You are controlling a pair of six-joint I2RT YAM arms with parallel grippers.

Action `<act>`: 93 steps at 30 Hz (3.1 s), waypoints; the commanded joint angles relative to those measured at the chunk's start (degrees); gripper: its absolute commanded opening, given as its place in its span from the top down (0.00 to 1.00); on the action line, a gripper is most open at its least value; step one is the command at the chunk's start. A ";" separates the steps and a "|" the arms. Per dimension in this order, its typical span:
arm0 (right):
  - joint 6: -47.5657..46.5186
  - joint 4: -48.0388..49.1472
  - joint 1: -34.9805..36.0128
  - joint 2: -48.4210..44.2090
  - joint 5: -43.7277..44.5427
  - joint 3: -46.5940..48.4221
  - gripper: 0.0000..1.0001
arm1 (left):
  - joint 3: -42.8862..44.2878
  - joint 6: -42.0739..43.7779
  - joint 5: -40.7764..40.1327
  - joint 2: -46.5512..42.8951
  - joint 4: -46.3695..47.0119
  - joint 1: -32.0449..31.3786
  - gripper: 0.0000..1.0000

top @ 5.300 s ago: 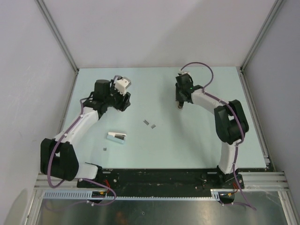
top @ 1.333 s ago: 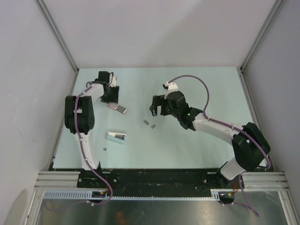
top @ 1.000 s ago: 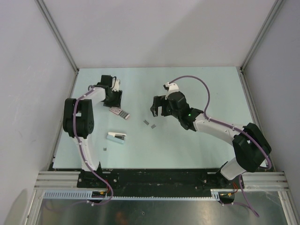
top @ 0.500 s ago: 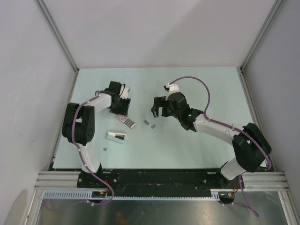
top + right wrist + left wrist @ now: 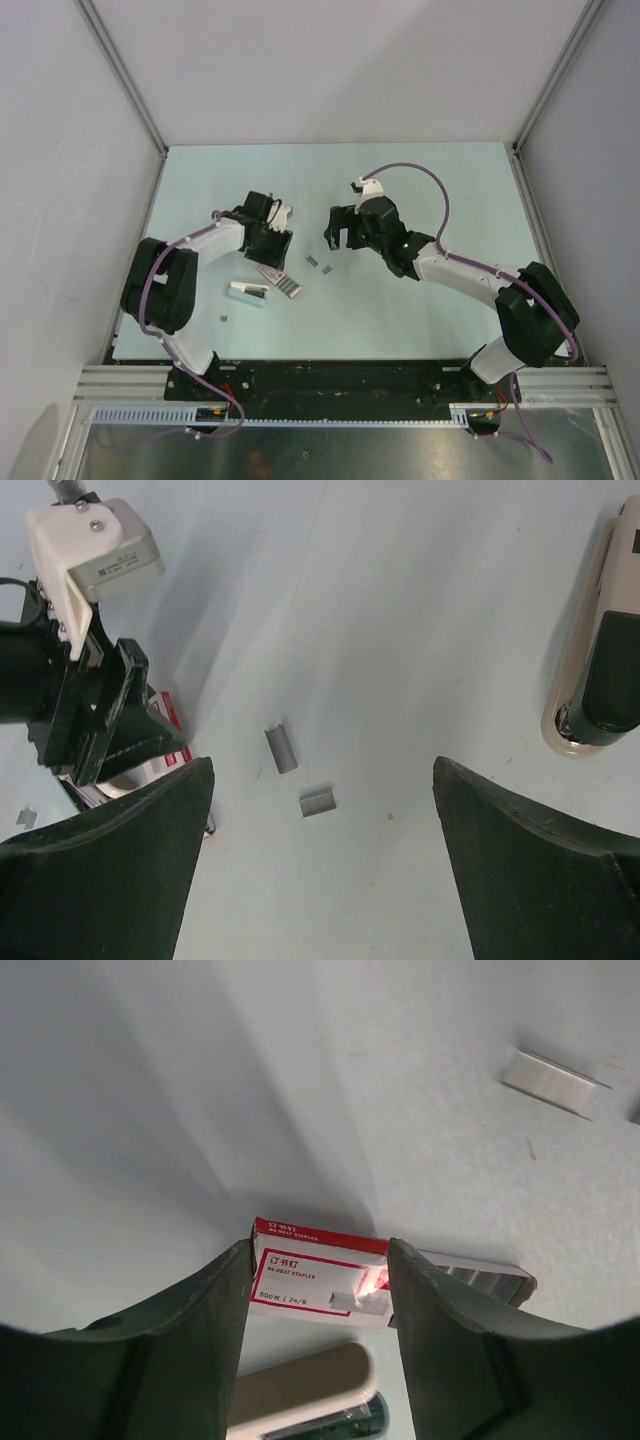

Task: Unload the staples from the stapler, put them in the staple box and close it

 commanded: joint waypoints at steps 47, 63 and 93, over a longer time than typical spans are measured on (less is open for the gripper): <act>-2.23 10.02 14.76 21.49 -1.05 13.58 0.25 | 5.30 0.18 5.51 -13.42 -0.92 12.84 0.17; -3.81 -1.74 17.43 35.98 5.10 30.00 0.40 | 3.85 0.43 6.99 -15.93 -0.86 13.13 0.18; -4.88 -14.72 21.37 34.60 5.81 26.77 0.52 | 3.59 0.77 5.71 -16.92 -0.78 13.78 0.19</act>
